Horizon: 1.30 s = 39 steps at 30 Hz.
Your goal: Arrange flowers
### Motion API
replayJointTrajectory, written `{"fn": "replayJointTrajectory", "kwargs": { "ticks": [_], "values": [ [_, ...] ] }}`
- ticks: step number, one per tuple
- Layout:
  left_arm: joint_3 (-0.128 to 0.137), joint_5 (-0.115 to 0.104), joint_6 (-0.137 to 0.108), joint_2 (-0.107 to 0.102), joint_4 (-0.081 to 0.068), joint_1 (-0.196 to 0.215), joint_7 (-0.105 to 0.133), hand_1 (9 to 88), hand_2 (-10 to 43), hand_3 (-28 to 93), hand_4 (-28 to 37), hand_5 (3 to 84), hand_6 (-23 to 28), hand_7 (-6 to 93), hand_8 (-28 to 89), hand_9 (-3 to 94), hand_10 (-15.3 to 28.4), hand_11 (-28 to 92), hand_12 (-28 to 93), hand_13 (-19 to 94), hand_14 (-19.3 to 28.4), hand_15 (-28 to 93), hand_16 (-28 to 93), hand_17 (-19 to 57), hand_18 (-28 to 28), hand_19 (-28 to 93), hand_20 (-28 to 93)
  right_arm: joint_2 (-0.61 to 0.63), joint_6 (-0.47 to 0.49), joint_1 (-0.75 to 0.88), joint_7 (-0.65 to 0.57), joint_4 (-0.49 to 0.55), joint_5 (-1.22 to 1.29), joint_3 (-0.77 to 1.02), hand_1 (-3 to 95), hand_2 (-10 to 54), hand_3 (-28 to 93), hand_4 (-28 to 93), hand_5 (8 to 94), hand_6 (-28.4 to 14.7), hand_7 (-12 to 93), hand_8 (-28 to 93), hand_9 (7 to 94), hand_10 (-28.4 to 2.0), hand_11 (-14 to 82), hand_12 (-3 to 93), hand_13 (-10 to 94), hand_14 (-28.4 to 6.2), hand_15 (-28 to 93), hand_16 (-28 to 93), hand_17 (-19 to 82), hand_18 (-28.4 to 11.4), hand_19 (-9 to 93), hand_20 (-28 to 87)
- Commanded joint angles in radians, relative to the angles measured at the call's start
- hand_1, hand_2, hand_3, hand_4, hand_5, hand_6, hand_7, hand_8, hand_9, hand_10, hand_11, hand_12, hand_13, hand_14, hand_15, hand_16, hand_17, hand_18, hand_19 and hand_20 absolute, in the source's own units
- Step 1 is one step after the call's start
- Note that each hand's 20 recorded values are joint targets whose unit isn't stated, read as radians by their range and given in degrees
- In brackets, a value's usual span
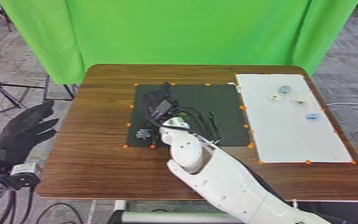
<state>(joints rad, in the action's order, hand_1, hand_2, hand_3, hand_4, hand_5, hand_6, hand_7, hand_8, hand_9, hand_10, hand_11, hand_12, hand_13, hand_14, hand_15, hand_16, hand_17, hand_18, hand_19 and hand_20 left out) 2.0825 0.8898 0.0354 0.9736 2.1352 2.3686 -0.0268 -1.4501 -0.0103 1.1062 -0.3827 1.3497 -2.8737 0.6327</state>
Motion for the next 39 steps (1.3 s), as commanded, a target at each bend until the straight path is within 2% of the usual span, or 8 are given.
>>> {"fn": "replayJointTrajectory", "kwargs": {
  "ticks": [1, 4, 15, 22, 28, 34, 36, 39],
  "values": [
    [0.009, 0.005, 0.006, 0.017, 0.007, 0.02, -0.003, 23.1, -4.5, 71, -28.3, 21.5, 1.0, 22.0, -10, 17.1, 8.5, 15, 19, 15, 11.5, 22, 4, -9.2, 19.1, 40, 7, 0.015, 0.038, -0.004, 0.018, 0.066, 0.02, 0.003, 30.6, -9.5, 86, -28, 55.8, 1.4, 46, -9, 66.6, -9.1, 43.5, 30.8, 66, -6.4, 76, 28, 14, -18.4, 67, 46],
    [0.016, 0.006, 0.005, 0.028, 0.011, 0.03, 0.002, 23.1, -4.5, 71, -28.3, 21.5, 1.0, 22.0, -10, 17.0, 8.4, 15, 19, 15, 11.5, 22, 4, -9.2, 19.1, 40, 7, 0.046, 0.043, -0.008, 0.019, 0.11, 0.04, 0.012, 28.8, -9.5, 86, -28, 54.6, 0.8, 46, -18, 65.0, -9.5, 43.3, 29.8, 65, -6.7, 76, 28, 14, -18.5, 67, 46],
    [0.036, 0.007, -0.003, 0.066, 0.024, 0.07, 0.021, 23.0, -4.7, 71, -28.3, 21.5, 0.9, 22.2, -10, 17.1, 8.5, 15, 19, 15, 11.5, 22, 4, -9.3, 19.1, 40, 7, 0.317, 0.033, 0.026, -0.033, 0.243, 0.181, 0.243, 24.4, -9.5, 87, -28, 38.6, -4.8, 31, -15, 44.6, -14.2, 30.8, 25.3, 49, -9.5, 66, 22, 9, -20.1, 65, 46],
    [0.031, 0.007, -0.003, 0.063, 0.021, 0.068, 0.028, 23.0, -4.6, 71, -28.3, 21.6, 0.9, 22.2, -11, 17.1, 8.5, 15, 19, 15, 11.6, 22, 4, -9.3, 19.1, 40, 7, 0.486, -0.015, 0.107, -0.117, 0.208, 0.181, 0.362, 25.0, -9.5, 87, -28, 38.5, -4.5, 32, -15, 44.2, -14.2, 29.9, 25.0, 48, -9.5, 66, 21, 9, -20.1, 65, 46],
    [0.023, 0.007, 0.002, 0.062, 0.013, 0.057, 0.03, 23.2, -4.7, 71, -28.3, 21.7, 1.0, 22.3, -11, 17.3, 8.5, 15, 19, 15, 11.6, 23, 4, -9.3, 19.1, 40, 7, 0.564, -0.008, 0.222, -0.215, 0.174, 0.19, 0.505, 26.5, -9.5, 88, -28, 41.1, -5.3, 31, -15, 45.9, -13.7, 20.6, 21.0, 48, -9.4, 68, 21, 10, -19.9, 65, 45],
    [0.023, 0.007, 0.005, 0.068, 0.014, 0.063, 0.031, 23.0, -4.8, 71, -28.3, 21.7, 1.0, 22.4, -11, 17.3, 8.5, 15, 19, 15, 11.6, 23, 4, -9.3, 19.2, 40, 7, 0.614, 0.074, 0.329, -0.258, 0.194, 0.21, 0.628, 26.7, -9.5, 88, -28, 40.2, -5.4, 30, -14, 45.3, -13.8, 19.2, 21.1, 48, -9.6, 68, 21, 10, -20.0, 65, 45],
    [0.026, 0.011, 0.004, 0.069, 0.013, 0.065, 0.03, 23.1, -4.7, 71, -28.3, 21.7, 1.0, 22.4, -11, 17.3, 8.5, 15, 19, 15, 11.6, 23, 4, -9.3, 19.1, 40, 7, 0.623, 0.162, 0.36, -0.245, 0.223, 0.239, 0.673, 26.5, -9.5, 88, -28, 39.7, -5.5, 30, -14, 44.7, -13.9, 18.9, 21.3, 47, -9.6, 68, 21, 9, -20.0, 65, 45],
    [0.029, 0.009, 0.006, 0.07, 0.015, 0.071, 0.031, 23.1, -4.7, 71, -28.3, 21.7, 1.0, 22.4, -11, 17.3, 8.5, 15, 19, 15, 11.6, 23, 4, -9.2, 19.1, 40, 7, 0.632, 0.225, 0.395, -0.207, 0.242, 0.298, 0.725, 23.4, -9.5, 87, -28, 32.6, -6.4, 26, -12, 37.9, -15.7, 14.7, 22.1, 41, -10.9, 68, 20, 5, -20.4, 62, 45]
  ]
}}
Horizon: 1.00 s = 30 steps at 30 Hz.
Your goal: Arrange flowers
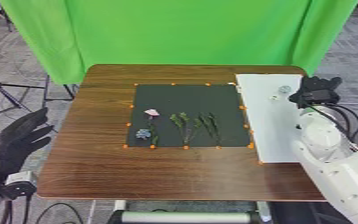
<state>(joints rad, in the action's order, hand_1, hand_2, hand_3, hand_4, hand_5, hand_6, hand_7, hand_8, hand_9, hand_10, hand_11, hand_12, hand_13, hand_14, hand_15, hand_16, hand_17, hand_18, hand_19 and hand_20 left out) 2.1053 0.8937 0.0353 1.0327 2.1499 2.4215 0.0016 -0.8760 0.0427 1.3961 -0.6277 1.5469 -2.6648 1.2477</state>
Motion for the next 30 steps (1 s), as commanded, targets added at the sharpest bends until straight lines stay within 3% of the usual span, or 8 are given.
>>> {"fn": "replayJointTrajectory", "kwargs": {
  "ticks": [1, 6, 13, 15, 19, 23, 30],
  "values": [
    [0.006, 0.006, 0.007, 0.011, 0.0, 0.016, 0.002, 23.2, -4.8, 71, -28.3, 21.7, 1.0, 22.4, -11, 17.3, 8.5, 15, 19, 15, 11.6, 23, 4, -9.2, 19.1, 40, 7, 0.062, 0.192, 0.112, 0.049, 0.045, 0.088, 0.119, 22.6, -9.5, 87, -28, 31.2, -6.8, 25, -11, 36.5, -16.1, 13.8, 22.6, 39, -11.1, 68, 19, 4, -20.5, 61, 45],
    [0.005, 0.006, 0.007, 0.013, 0.0, 0.016, 0.003, 23.4, -4.7, 71, -28.3, 21.8, 1.0, 22.3, -11, 17.3, 8.5, 15, 19, 15, 11.6, 23, 4, -9.3, 19.2, 40, 7, 0.058, 0.204, 0.126, 0.102, 0.034, 0.08, 0.127, 21.5, -9.5, 87, -28, 30.7, -6.4, 25, -10, 37.0, -15.1, 13.8, 23.2, 40, -10.6, 68, 18, 4, -20.4, 60, 45],
    [0.006, 0.009, 0.006, 0.018, 0.004, 0.021, 0.002, 23.4, -4.7, 71, -28.3, 21.8, 1.0, 22.3, -11, 17.4, 8.5, 15, 19, 15, 11.6, 23, 4, -9.2, 19.1, 40, 7, 0.056, 0.123, 0.106, 0.077, -0.008, 0.001, 0.061, 31.2, -9.5, 90, -28, 42.8, -0.5, 41, -18, 53.2, -9.1, 30.5, 23.2, 53, -6.3, 68, 22, 8, -19.1, 62, 44],
    [0.007, 0.008, 0.006, 0.019, 0.004, 0.021, 0.002, 23.4, -4.7, 71, -28.3, 21.7, 1.0, 22.4, -11, 17.4, 8.5, 15, 19, 15, 11.6, 23, 4, -9.3, 19.2, 40, 7, 0.059, 0.118, 0.101, 0.075, -0.022, -0.021, 0.051, 35.2, -9.5, 90, -28, 46.1, 1.2, 44, -20, 57.2, -8.1, 33.6, 23.3, 58, -4.3, 65, 30, 10, -18.4, 63, 44],
    [0.011, 0.007, 0.001, 0.021, 0.007, 0.027, 0.004, 23.4, -4.7, 71, -28.3, 21.8, 1.0, 22.3, -11, 17.4, 8.6, 16, 19, 15, 11.6, 23, 4, -9.3, 19.2, 40, 7, 0.064, 0.036, 0.115, 0.079, -0.038, -0.013, 0.053, 46.1, -9.5, 85, -28, 56.0, 3.7, 58, 0, 75.3, -4.7, 22.9, 47.1, 69, -0.3, 58, 40, 15, -17.0, 66, 44],
    [0.017, 0.005, -0.001, 0.025, 0.011, 0.035, 0.006, 23.5, -4.7, 71, -28.3, 21.8, 1.0, 22.4, -11, 17.4, 8.6, 16, 19, 15, 11.6, 23, 4, -9.3, 19.1, 40, 7, 0.063, -0.028, 0.13, 0.097, -0.014, -0.01, 0.058, 47.6, -9.5, 85, -28, 64.3, 4.2, 57, 3, 83.0, -4.7, 23.0, 51.2, 74, -1.5, 62, 38, 18, -16.6, 67, 44],
    [0.024, 0.004, -0.007, 0.025, 0.014, 0.04, 0.005, 23.4, -4.7, 71, -28.3, 21.8, 1.0, 22.4, -11, 17.4, 8.6, 16, 19, 15, 11.6, 23, 4, -9.3, 19.1, 40, 7, 0.037, -0.133, 0.083, 0.14, 0.092, 0.031, 0.008, 46.5, -9.5, 87, -27, 67.5, 4.0, 55, 3, 85.5, -4.5, 21.2, 51.4, 76, -1.5, 62, 37, 19, -16.7, 68, 44]
  ]
}}
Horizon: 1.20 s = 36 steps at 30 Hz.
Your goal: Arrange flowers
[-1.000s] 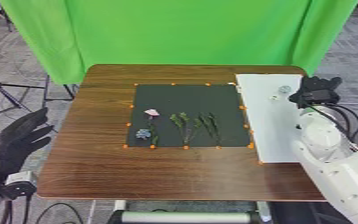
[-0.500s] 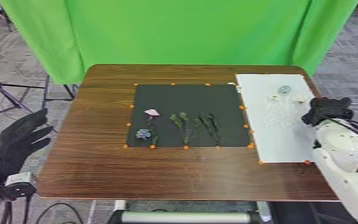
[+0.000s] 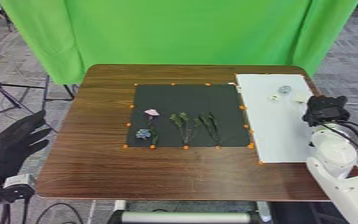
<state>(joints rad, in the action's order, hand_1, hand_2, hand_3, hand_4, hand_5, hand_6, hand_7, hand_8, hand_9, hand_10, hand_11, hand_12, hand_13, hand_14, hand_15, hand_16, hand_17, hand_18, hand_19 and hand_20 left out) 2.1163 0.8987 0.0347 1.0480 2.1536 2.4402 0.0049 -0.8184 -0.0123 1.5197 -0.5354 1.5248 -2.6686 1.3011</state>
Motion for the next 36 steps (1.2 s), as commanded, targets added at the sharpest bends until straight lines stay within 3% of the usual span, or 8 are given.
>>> {"fn": "replayJointTrajectory", "kwargs": {
  "ticks": [1, 6, 12, 18, 30, 36],
  "values": [
    [0.014, -0.001, -0.007, 0.011, 0.011, 0.024, 0.0, 23.4, -4.6, 71, -28.3, 21.8, 1.0, 22.4, -11, 17.4, 8.6, 16, 19, 15, 11.6, 23, 3, -9.3, 19.2, 40, 7, -0.037, -0.085, -0.062, 0.063, 0.124, 0.037, -0.064, 46.2, -9.5, 87, -27, 67.6, 4.0, 55, 3, 85.6, -4.6, 21.1, 51.7, 76, -1.6, 62, 37, 19, -16.7, 68, 44],
    [0.004, 0.001, -0.001, 0.01, 0.009, 0.014, -0.01, 23.4, -4.6, 71, -28.3, 21.8, 1.0, 22.4, -11, 17.4, 8.6, 16, 19, 15, 11.6, 23, 3, -9.3, 19.2, 40, 7, -0.123, -0.084, -0.207, 0.136, 0.143, 0.042, -0.215, 46.1, -9.5, 87, -26, 67.8, 3.7, 55, 3, 85.9, -5.0, 20.8, 52.5, 76, -2.0, 62, 38, 19, -16.8, 68, 45],
    [-0.009, 0.001, 0.002, -0.006, 0.004, -0.007, -0.016, 23.4, -4.6, 71, -28.3, 21.8, 1.0, 22.4, -11, 17.4, 8.6, 16, 19, 15, 11.6, 23, 3, -9.3, 19.1, 40, 7, -0.242, -0.078, -0.369, 0.226, 0.088, 0.039, -0.398, 44.8, -9.5, 87, -24, 67.7, 3.8, 55, 3, 86.0, -5.2, 20.4, 52.4, 76, -2.4, 62, 38, 18, -16.8, 68, 45],
    [-0.012, 0.0, -0.001, -0.002, 0.005, -0.004, -0.017, 23.4, -4.6, 71, -28.3, 21.8, 1.0, 22.6, -11, 17.4, 8.6, 16, 19, 15, 11.6, 23, 3, -9.3, 19.1, 40, 7, -0.335, -0.057, -0.434, 0.276, 0.022, -0.004, -0.498, 45.0, -9.5, 87, -24, 67.4, 4.0, 55, 3, 85.9, -5.2, 20.3, 52.4, 75, -2.6, 63, 37, 18, -16.8, 68, 45],
    [-0.009, -0.001, -0.008, -0.002, 0.011, 0.001, -0.019, 23.1, -4.8, 71, -28.3, 21.9, 1.1, 22.6, -11, 17.4, 8.6, 16, 18, 15, 11.6, 23, 3, -9.3, 19.2, 40, 7, -0.381, -0.006, -0.498, 0.34, -0.094, -0.1, -0.612, 45.3, -9.5, 86, -25, 66.5, 4.3, 56, 2, 85.2, -4.9, 20.6, 52.8, 74, -2.8, 63, 38, 18, -16.6, 67, 45],
    [-0.016, 0.0, -0.005, -0.007, 0.007, -0.008, -0.018, 23.2, -4.7, 71, -28.3, 22.0, 1.1, 22.7, -11, 17.4, 8.6, 16, 18, 15, 11.6, 23, 3, -9.2, 19.2, 40, 7, -0.379, 0.001, -0.513, 0.353, -0.113, -0.135, -0.64, 45.5, -9.5, 86, -26, 66.1, 4.3, 57, 2, 84.3, -4.7, 20.5, 52.8, 73, -2.8, 63, 38, 17, -16.5, 67, 45]
  ]
}}
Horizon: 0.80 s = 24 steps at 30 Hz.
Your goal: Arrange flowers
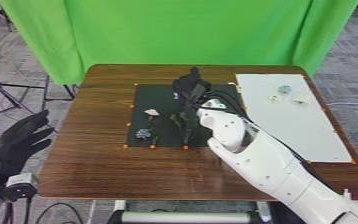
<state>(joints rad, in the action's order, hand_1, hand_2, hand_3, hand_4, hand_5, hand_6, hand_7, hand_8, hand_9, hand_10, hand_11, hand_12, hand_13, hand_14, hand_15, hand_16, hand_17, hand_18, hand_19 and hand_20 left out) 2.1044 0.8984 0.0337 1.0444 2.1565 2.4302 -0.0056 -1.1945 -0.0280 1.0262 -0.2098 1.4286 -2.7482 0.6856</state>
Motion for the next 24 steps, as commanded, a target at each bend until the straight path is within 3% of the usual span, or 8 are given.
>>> {"fn": "replayJointTrajectory", "kwargs": {
  "ticks": [1, 8, 24],
  "values": [
    [-0.004, 0.0, -0.003, -0.003, 0.004, 0.001, -0.008, 23.2, -4.7, 71, -28.3, 22.0, 1.1, 22.7, -11, 17.4, 8.6, 16, 18, 15, 11.6, 23, 3, -9.3, 19.2, 40, 7, -0.003, 0.018, -0.019, 0.03, -0.016, -0.057, -0.023, 45.5, -9.5, 86, -26, 66.0, 4.3, 57, 2, 84.2, -4.6, 20.5, 52.8, 73, -2.8, 63, 38, 17, -16.5, 67, 45],
    [-0.007, -0.005, -0.01, -0.005, 0.004, 0.003, -0.005, 23.2, -4.7, 71, -28.3, 22.0, 1.1, 22.7, -11, 17.4, 8.6, 16, 18, 15, 11.6, 23, 3, -9.3, 19.2, 40, 7, 0.0, 0.03, -0.011, 0.042, -0.009, -0.058, -0.02, 45.1, -9.5, 87, -26, 65.7, 4.4, 57, 1, 83.8, -4.6, 20.4, 52.5, 72, -2.9, 62, 39, 16, -16.6, 66, 45],
    [-0.003, -0.003, 0.006, -0.011, -0.003, -0.001, -0.012, 22.7, -3.9, 71, -28.3, 22.1, 1.1, 22.5, -11, 17.5, 8.6, 16, 18, 15, 11.6, 23, 3, -9.2, 19.1, 40, 7, 0.005, 0.101, 0.008, 0.052, 0.003, -0.062, -0.011, 39.3, -9.5, 87, -27, 62.6, 3.9, 56, 1, 80.8, -4.9, 19.9, 51.9, 68, -4.4, 64, 34, 14, -16.7, 65, 45]
  ]
}}
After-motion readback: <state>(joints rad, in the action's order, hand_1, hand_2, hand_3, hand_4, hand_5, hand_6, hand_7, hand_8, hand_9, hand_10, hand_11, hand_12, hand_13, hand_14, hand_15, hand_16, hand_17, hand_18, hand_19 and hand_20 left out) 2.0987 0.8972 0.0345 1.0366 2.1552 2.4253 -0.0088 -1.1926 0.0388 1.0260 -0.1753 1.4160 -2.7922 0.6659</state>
